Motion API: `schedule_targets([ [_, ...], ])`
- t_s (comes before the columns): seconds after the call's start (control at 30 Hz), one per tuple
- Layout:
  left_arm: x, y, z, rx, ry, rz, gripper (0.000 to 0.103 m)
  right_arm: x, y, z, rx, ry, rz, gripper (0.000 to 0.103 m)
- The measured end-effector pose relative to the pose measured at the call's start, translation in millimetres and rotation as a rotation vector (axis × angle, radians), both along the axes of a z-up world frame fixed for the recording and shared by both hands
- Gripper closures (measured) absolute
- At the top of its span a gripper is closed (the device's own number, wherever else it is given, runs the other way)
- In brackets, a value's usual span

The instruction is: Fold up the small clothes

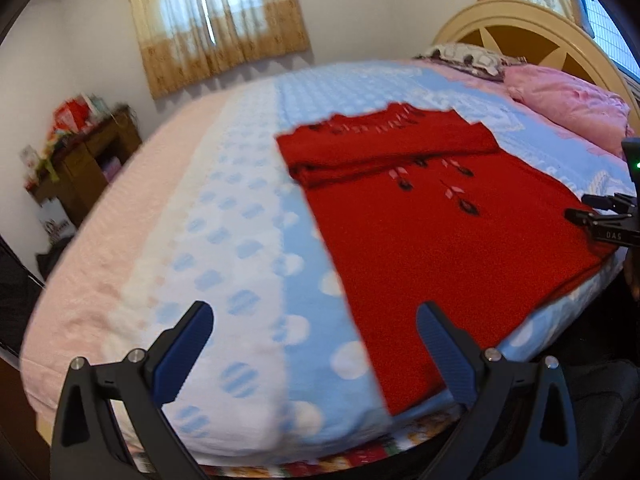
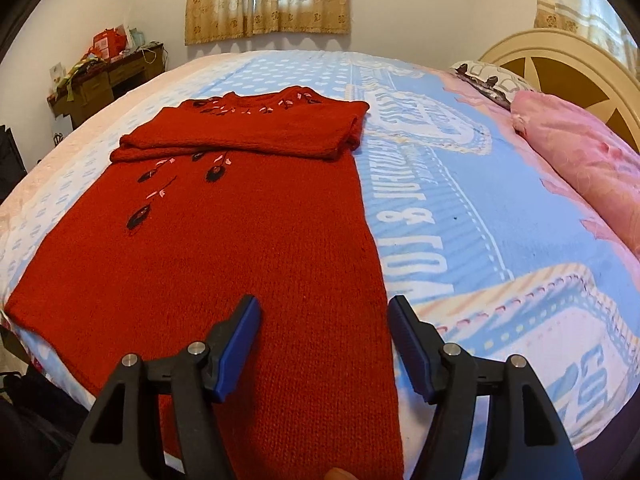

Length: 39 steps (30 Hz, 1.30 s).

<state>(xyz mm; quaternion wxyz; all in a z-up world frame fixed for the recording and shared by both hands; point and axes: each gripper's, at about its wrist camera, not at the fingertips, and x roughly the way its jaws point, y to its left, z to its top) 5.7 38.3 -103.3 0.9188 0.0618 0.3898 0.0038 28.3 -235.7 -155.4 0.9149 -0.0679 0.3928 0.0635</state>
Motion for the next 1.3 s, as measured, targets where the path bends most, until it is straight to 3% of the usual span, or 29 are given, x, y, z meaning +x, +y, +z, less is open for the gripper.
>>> schedule_targets([
  [0.2, 9, -19, -37, -0.053, 0.108, -0.045, 0.002, -15, -10, 2, 0.028, 0.017, 0.001, 0.036],
  [0.33, 9, -13, -44, -0.163, 0.150, -0.057, 0.012, -30, -20, 8, 0.019, 0.020, -0.020, 0.036],
  [0.4, 7, -11, -45, -0.221, 0.168, -0.074, 0.024, -37, -29, 12, 0.024, 0.013, -0.050, 0.036],
  [0.53, 0, -19, -42, -0.217, 0.167, -0.097, 0.038, -46, -44, 16, 0.064, 0.030, -0.078, 0.036],
  [0.57, -1, -20, -42, -0.216, 0.168, -0.101, 0.039, -48, -46, 14, 0.083, 0.040, -0.073, 0.042],
  [0.6, -1, -21, -42, -0.207, 0.169, -0.102, 0.039, -50, -45, 12, 0.107, 0.060, -0.059, 0.049],
  [0.73, 1, -20, -43, -0.185, 0.174, -0.072, 0.029, -54, -41, 8, 0.098, 0.059, -0.043, 0.053],
  [0.83, 3, -15, -45, -0.199, 0.183, -0.059, 0.023, -54, -42, 8, 0.128, 0.061, -0.043, 0.063],
  [1.0, 3, -16, -45, -0.193, 0.182, -0.064, 0.023, -57, -31, 8, 0.133, 0.059, -0.007, 0.075],
  [1.2, 1, -15, -44, -0.203, 0.173, -0.080, 0.026, -57, -35, 4, 0.175, 0.058, -0.006, 0.078],
  [1.3, 1, -17, -43, -0.205, 0.171, -0.094, 0.032, -58, -35, 5, 0.174, 0.055, -0.006, 0.080],
])
